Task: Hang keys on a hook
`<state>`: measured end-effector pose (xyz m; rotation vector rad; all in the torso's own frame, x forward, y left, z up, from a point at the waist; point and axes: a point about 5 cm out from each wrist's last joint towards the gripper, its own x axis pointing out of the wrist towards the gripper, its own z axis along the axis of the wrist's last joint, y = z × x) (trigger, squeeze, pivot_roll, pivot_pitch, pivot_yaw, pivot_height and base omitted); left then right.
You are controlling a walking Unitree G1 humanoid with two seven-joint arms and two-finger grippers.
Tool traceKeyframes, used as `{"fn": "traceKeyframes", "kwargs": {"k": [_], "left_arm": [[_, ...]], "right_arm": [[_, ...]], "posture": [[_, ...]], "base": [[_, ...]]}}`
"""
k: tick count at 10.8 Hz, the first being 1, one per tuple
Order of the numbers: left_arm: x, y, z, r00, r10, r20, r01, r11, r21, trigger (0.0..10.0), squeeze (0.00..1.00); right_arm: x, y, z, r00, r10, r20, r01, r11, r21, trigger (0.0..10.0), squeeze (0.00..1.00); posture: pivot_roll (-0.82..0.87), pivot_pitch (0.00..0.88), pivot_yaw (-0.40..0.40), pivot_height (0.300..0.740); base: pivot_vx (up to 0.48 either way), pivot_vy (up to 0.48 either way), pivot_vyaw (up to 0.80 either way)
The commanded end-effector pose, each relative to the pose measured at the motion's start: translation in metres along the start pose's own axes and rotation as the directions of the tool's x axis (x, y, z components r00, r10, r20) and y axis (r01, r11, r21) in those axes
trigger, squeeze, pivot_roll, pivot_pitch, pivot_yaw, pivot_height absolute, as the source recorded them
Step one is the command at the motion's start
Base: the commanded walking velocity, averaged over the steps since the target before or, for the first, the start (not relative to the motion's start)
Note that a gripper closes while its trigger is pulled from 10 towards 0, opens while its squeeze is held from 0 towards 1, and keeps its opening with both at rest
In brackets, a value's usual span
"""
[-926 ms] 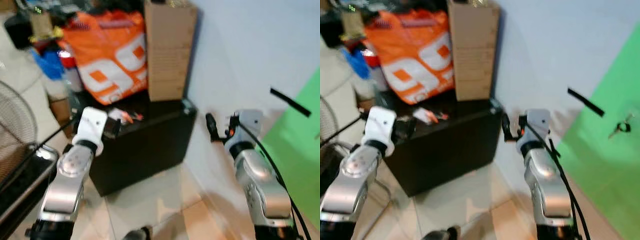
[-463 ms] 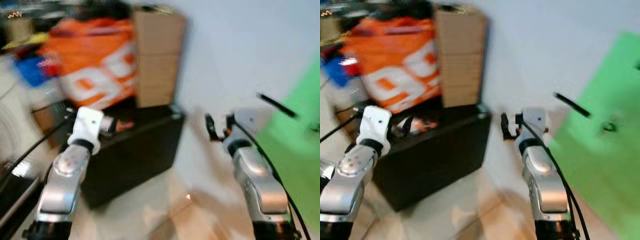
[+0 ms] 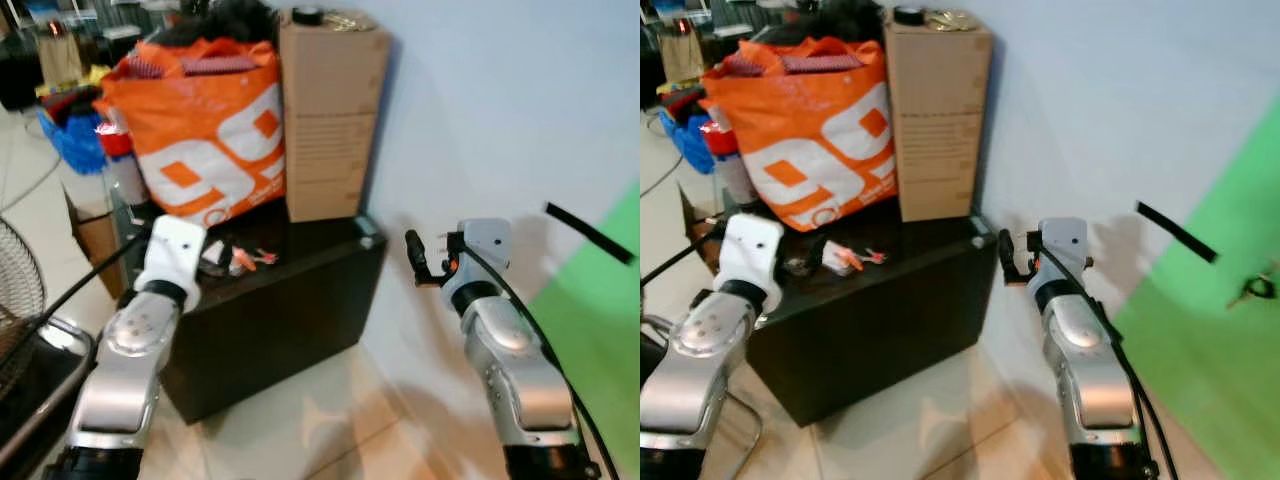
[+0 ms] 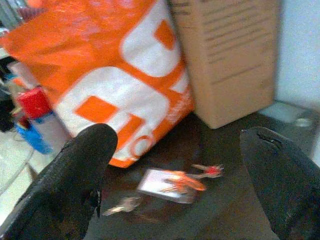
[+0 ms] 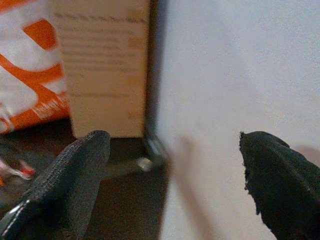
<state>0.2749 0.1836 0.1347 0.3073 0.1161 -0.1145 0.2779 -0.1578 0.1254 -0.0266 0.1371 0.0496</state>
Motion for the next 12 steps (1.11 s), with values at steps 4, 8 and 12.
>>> {"fn": "traceKeyframes", "kwargs": {"k": [4, 8, 12], "left_arm": [[-0.0030, -0.0017, 0.0030, 1.000, -0.011, 0.011, 0.011, 1.000, 0.011, 10.0, 0.00], [-0.0031, 0.0015, 0.0032, 1.000, -0.007, 0.010, 0.007, 1.000, 0.013, 10.0, 0.00], [-0.0019, 0.0007, 0.0036, 1.000, -0.012, 0.009, 0.011, 1.000, 0.011, 10.0, 0.00]], "right_arm": [[0.0048, -0.0003, 0.0055, 0.999, 0.032, 0.035, -0.031, 0.999, -0.022, 10.0, 1.00], [0.0075, -0.0011, -0.0003, 1.000, 0.026, 0.004, -0.026, 1.000, -0.013, 10.0, 1.00], [0.0075, -0.0022, -0.0016, 0.999, 0.033, 0.000, -0.033, 0.999, -0.015, 10.0, 1.00]], "posture": [[0.06, 0.000, -0.065, 0.740], [0.06, 0.000, -0.059, 0.740], [0.06, 0.000, -0.054, 0.740]], "base": [[0.288, 0.000, 0.40], [0.319, 0.000, 0.00], [0.331, 0.000, 0.00]]}}
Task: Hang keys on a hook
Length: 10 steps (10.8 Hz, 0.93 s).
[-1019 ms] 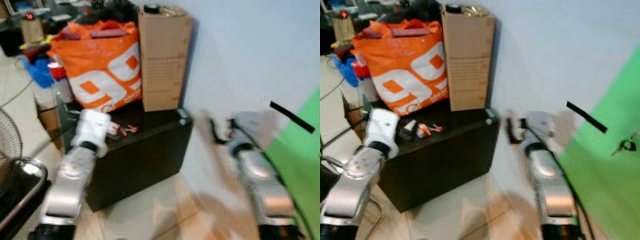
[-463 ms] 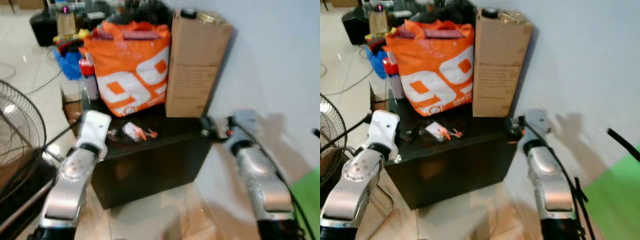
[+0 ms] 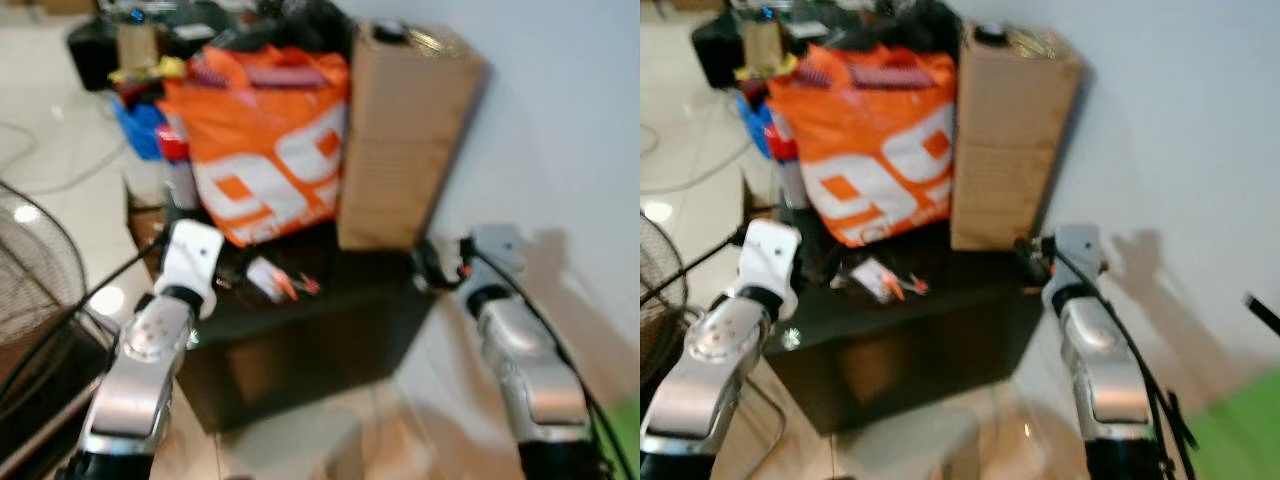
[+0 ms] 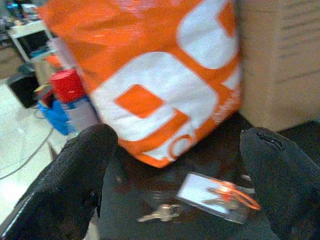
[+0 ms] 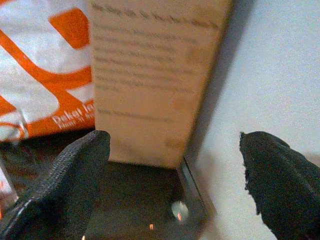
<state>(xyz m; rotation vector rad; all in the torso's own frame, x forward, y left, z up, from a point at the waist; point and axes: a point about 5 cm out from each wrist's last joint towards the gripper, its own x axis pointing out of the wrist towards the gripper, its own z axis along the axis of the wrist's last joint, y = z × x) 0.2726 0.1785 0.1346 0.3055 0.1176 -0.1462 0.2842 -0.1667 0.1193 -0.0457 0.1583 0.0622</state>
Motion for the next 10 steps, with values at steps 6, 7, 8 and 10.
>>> {"fn": "traceKeyframes", "kwargs": {"k": [6, 7, 8, 10], "left_arm": [[0.001, 0.006, 0.003, 1.000, 0.024, 0.004, -0.024, 1.000, 0.007, 10.0, 0.00], [0.001, 0.006, 0.003, 1.000, 0.023, 0.004, -0.023, 1.000, 0.007, 10.0, 0.00], [0.001, 0.006, 0.003, 1.000, 0.022, 0.004, -0.022, 1.000, 0.008, 10.0, 0.00], [0.001, 0.005, 0.003, 1.000, 0.018, 0.003, -0.018, 1.000, 0.009, 10.0, 0.00]], "right_arm": [[0.006, 0.006, 0.005, 0.999, 0.036, 0.023, -0.036, 0.999, -0.027, 10.0, 1.00], [0.007, 0.005, 0.006, 0.999, 0.040, 0.023, -0.039, 0.999, -0.035, 10.0, 1.00], [0.007, 0.004, 0.005, 0.999, 0.039, 0.021, -0.038, 0.999, -0.036, 10.0, 1.00], [0.009, -0.004, 0.001, 1.000, 0.014, -0.007, -0.014, 0.999, -0.044, 10.0, 1.00]], "posture": [[0.06, 0.000, -0.057, 0.740], [0.06, 0.000, -0.056, 0.740], [0.06, 0.000, -0.057, 0.740], [0.06, 0.000, -0.057, 0.740]], "base": [[0.332, 0.000, 0.25], [0.326, 0.000, 0.80], [0.330, 0.000, 0.80], [0.328, 0.000, 0.40]]}}
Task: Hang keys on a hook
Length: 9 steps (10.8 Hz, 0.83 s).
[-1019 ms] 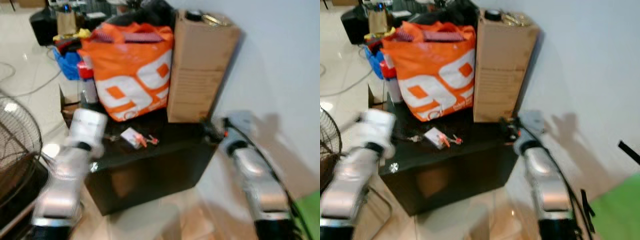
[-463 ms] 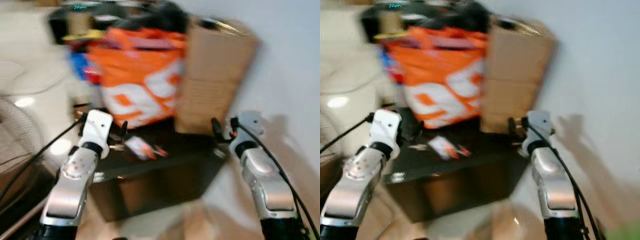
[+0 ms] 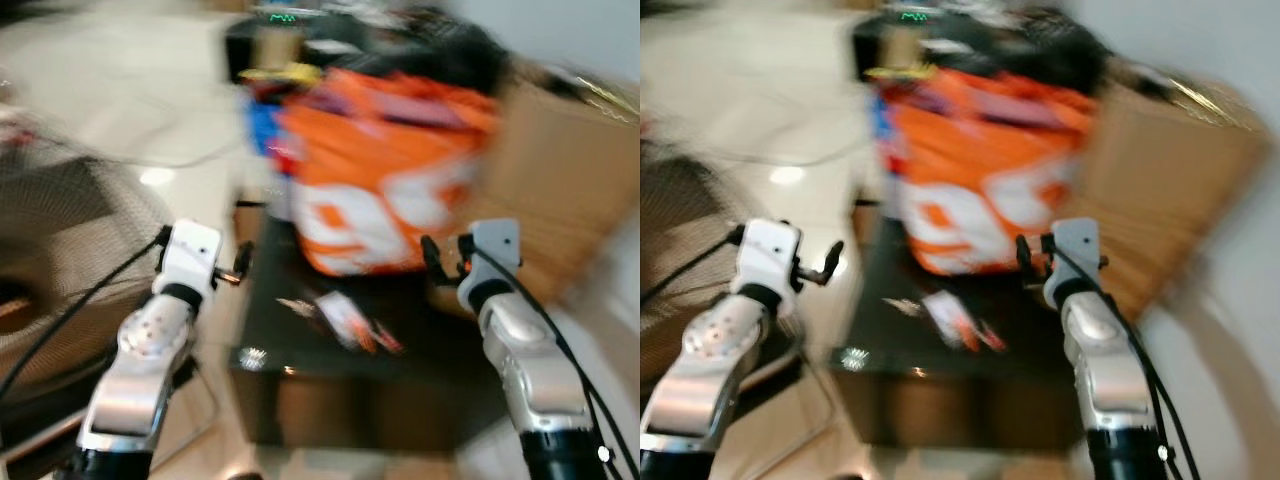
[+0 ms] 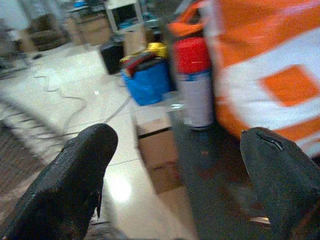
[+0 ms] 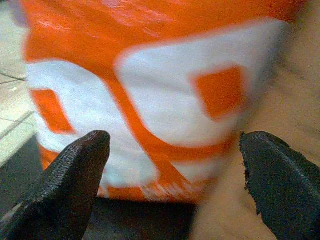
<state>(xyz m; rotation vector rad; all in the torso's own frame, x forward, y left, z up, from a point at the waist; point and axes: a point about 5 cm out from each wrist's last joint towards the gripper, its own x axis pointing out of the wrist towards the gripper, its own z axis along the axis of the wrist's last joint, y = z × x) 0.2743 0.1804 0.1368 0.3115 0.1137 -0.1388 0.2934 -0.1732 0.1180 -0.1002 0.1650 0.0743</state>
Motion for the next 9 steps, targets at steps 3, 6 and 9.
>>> {"fn": "traceKeyframes", "kwargs": {"k": [3, 6, 9], "left_arm": [[0.000, 0.000, 0.000, 1.000, -0.001, -0.004, 0.001, 1.000, 0.005, 10.0, 0.00], [0.002, -0.013, -0.009, 0.986, -0.155, -0.053, 0.157, 0.987, 0.040, 10.0, 0.00], [0.007, -0.032, -0.025, 0.881, -0.449, -0.150, 0.472, 0.860, 0.196, 10.0, 0.00]], "right_arm": [[0.004, -0.006, -0.002, 0.999, 0.026, -0.045, -0.029, 0.996, -0.079, 10.0, 1.00], [0.005, 0.013, -0.023, 0.957, 0.189, -0.221, -0.220, 0.967, -0.128, 10.0, 0.00], [0.010, 0.037, -0.062, 0.891, 0.254, -0.375, -0.287, 0.957, -0.033, 10.0, 0.00]], "posture": [[0.06, 0.000, -0.071, 0.740], [0.05, 0.000, -0.092, 0.740], [0.03, 0.000, -0.109, 0.740]], "base": [[0.315, 0.000, 0.00], [0.000, 0.000, 0.00], [0.000, 0.000, 0.00]]}}
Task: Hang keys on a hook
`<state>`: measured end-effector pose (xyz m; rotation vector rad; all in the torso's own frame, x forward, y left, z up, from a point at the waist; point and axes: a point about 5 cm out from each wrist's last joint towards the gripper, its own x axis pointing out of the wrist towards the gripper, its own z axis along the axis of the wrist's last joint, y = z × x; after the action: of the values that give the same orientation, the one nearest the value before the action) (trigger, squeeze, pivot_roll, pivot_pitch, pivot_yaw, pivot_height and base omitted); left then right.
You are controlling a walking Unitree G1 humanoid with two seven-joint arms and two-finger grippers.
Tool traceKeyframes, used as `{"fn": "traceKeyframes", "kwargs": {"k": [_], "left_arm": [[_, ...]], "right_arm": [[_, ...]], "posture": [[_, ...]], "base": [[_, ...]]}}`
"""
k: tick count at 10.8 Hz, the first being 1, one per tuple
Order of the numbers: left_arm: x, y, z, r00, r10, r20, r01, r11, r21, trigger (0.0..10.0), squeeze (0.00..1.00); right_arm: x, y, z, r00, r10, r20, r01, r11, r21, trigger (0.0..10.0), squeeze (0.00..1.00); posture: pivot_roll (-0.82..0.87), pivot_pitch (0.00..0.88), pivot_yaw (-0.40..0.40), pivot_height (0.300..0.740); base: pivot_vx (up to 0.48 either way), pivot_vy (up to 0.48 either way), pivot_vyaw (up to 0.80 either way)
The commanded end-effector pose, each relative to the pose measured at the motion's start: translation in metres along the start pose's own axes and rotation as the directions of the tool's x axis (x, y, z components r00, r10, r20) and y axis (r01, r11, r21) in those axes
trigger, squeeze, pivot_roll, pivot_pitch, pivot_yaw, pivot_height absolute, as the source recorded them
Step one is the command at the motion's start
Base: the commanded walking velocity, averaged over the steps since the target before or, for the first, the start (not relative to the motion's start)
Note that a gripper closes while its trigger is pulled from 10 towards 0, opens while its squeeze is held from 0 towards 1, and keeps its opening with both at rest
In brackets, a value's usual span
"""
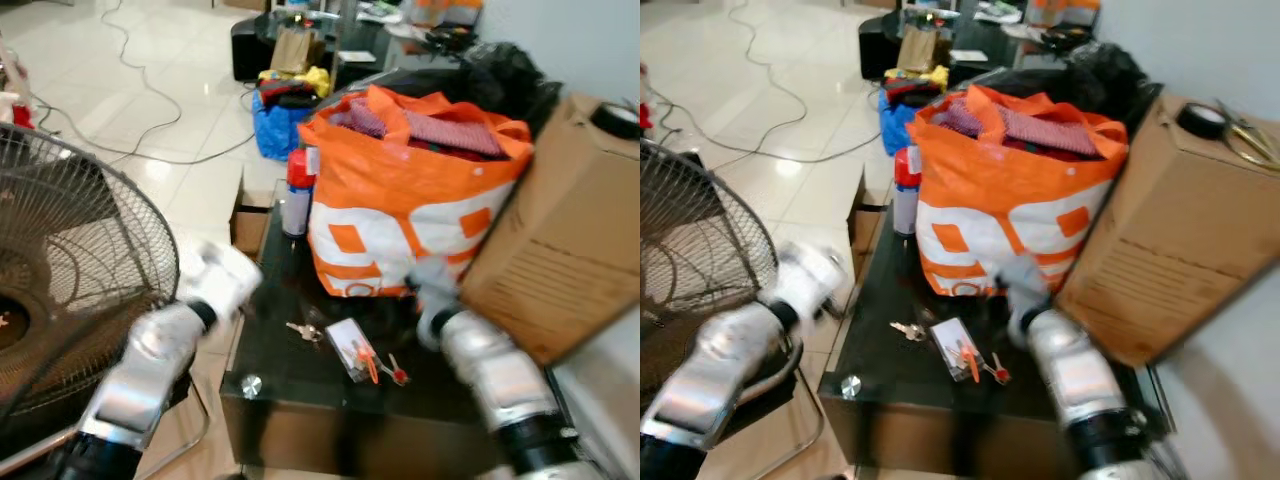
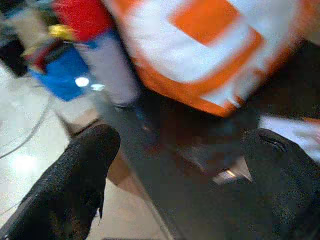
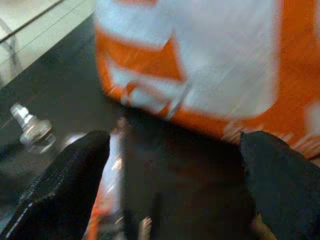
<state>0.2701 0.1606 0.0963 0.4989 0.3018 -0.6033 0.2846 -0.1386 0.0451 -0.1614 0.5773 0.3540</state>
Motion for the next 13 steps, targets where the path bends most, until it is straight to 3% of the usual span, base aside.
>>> {"fn": "traceKeyframes", "kwargs": {"k": [1, 3, 4, 5, 10, 11, 12, 13], "left_arm": [[0.003, -0.002, 0.004, 0.997, -0.076, 0.002, 0.075, 0.995, 0.058, 10.0, 0.00], [0.001, -0.010, -0.005, 0.985, -0.171, -0.035, 0.173, 0.982, 0.077, 10.0, 0.00], [-0.008, -0.024, -0.017, 0.950, -0.298, -0.090, 0.303, 0.952, 0.042, 10.0, 0.00], [-0.013, -0.028, -0.027, 0.934, -0.335, -0.128, 0.345, 0.936, 0.070, 10.0, 0.00], [-0.032, -0.035, -0.037, 0.914, -0.372, -0.163, 0.386, 0.920, 0.062, 10.0, 0.00], [-0.033, -0.035, -0.037, 0.915, -0.370, -0.159, 0.383, 0.922, 0.063, 10.0, 0.00], [-0.033, -0.034, -0.037, 0.917, -0.366, -0.157, 0.380, 0.923, 0.064, 10.0, 0.00], [-0.033, -0.032, -0.035, 0.922, -0.357, -0.151, 0.369, 0.927, 0.061, 10.0, 0.00]], "right_arm": [[0.005, 0.002, 0.000, 1.000, 0.024, -0.014, -0.024, 1.000, 0.005, 10.0, 0.00], [0.013, 0.016, -0.018, 0.990, 0.116, -0.084, -0.113, 0.993, 0.042, 10.0, 0.00], [0.019, 0.029, -0.038, 0.975, 0.176, -0.135, -0.165, 0.982, 0.087, 10.0, 0.00], [0.021, 0.036, -0.046, 0.968, 0.204, -0.148, -0.181, 0.971, 0.154, 10.0, 0.00], [0.024, 0.049, -0.067, 0.958, 0.211, -0.192, -0.149, 0.944, 0.293, 10.0, 0.00], [0.026, 0.046, -0.067, 0.965, 0.178, -0.193, -0.100, 0.929, 0.357, 3.4, 0.00], [0.027, 0.045, -0.067, 0.966, 0.175, -0.193, -0.092, 0.923, 0.374, 0.0, 0.00], [0.029, 0.044, -0.066, 0.969, 0.162, -0.188, -0.074, 0.912, 0.404, 0.0, 0.00]], "posture": [[0.02, 0.000, -0.107, 0.740], [0.01, 0.000, -0.114, 0.740], [-0.01, 0.000, -0.122, 0.740], [-0.01, 0.000, -0.126, 0.740], [0.02, 0.000, -0.175, 0.740], [0.02, 0.000, -0.175, 0.740], [0.02, 0.000, -0.175, 0.740], [0.03, 0.000, -0.181, 0.740]], "base": [[0.000, 0.000, 0.00], [0.000, 0.000, 0.00], [0.000, 0.000, 0.00], [0.000, 0.000, 0.00], [0.000, 0.000, 0.00], [0.000, 0.000, 0.00], [0.000, 0.000, 0.00], [0.000, 0.000, 0.00]]}}
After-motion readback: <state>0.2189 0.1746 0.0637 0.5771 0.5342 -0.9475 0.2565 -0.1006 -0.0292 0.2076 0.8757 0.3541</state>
